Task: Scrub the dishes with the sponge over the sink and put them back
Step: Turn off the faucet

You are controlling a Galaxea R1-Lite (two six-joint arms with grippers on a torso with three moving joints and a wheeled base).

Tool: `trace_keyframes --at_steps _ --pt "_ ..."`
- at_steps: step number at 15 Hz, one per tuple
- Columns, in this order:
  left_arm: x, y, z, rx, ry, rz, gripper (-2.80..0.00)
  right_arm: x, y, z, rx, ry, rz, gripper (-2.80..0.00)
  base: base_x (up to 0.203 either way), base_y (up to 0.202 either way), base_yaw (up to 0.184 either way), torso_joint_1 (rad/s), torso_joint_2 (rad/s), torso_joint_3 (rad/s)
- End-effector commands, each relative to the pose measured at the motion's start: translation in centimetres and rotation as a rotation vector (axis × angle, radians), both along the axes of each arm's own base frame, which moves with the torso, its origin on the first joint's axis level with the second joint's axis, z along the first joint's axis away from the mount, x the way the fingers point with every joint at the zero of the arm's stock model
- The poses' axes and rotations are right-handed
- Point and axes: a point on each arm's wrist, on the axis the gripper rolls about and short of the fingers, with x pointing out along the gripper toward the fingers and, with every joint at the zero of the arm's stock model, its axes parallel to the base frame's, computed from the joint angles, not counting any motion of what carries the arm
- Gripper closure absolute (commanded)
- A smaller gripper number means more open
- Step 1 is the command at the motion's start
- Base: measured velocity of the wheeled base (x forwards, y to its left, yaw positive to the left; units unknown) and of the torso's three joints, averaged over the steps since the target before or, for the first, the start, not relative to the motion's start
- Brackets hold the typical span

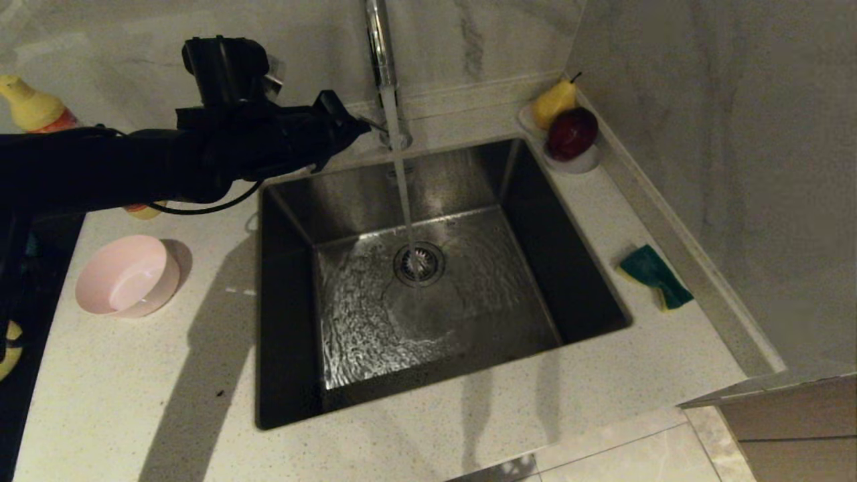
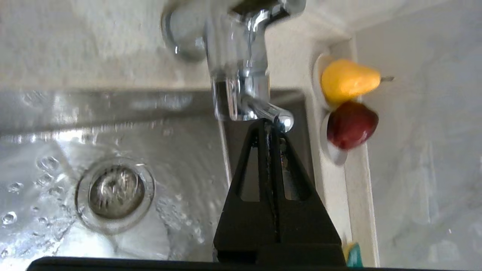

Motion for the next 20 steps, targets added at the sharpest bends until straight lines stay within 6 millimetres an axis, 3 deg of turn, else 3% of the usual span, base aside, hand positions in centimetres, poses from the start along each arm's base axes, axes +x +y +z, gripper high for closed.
trace_keyframes --at_steps 1,9,13,20 --pt "0.6 -0.1 -0.8 -0.003 0.005 0.014 0.0 0.0 0.0 0.0 -0.001 0.0 0.0 0.0 0.0 0.0 0.0 0.0 0.0 0.0" --pt "1.2 0.1 -0.4 -0.027 -0.081 0.027 0.0 0.0 0.0 0.0 -0.001 0.0 0.002 0.0 0.0 0.0 0.0 0.0 0.0 0.0" --pt "1.0 0.3 -1.0 -0.004 -0.019 0.035 0.0 0.0 0.0 0.0 -0.001 0.0 0.001 0.0 0.0 0.0 0.0 0.0 0.0 0.0" --pt "-2.9 1.6 1.0 0.016 0.001 -0.029 0.0 0.0 0.0 0.0 -0.001 0.0 0.0 0.0 0.0 0.0 0.0 0.0 0.0 0.0"
